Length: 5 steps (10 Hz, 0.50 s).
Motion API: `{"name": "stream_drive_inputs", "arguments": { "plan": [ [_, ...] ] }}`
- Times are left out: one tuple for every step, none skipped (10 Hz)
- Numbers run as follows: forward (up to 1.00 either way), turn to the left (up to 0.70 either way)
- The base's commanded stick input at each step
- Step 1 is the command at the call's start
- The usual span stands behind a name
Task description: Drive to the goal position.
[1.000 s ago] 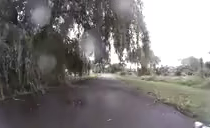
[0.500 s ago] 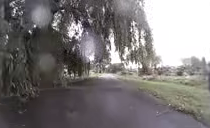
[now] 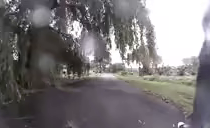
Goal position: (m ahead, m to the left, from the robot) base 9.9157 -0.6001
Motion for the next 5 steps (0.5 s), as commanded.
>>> {"name": "stream_drive_inputs", "arguments": {
  "plan": [
    [0.85,0.00],
    [0.85,0.00],
    [0.85,0.00],
    [0.85,0.00],
    [0.85,0.00]
  ]
}}
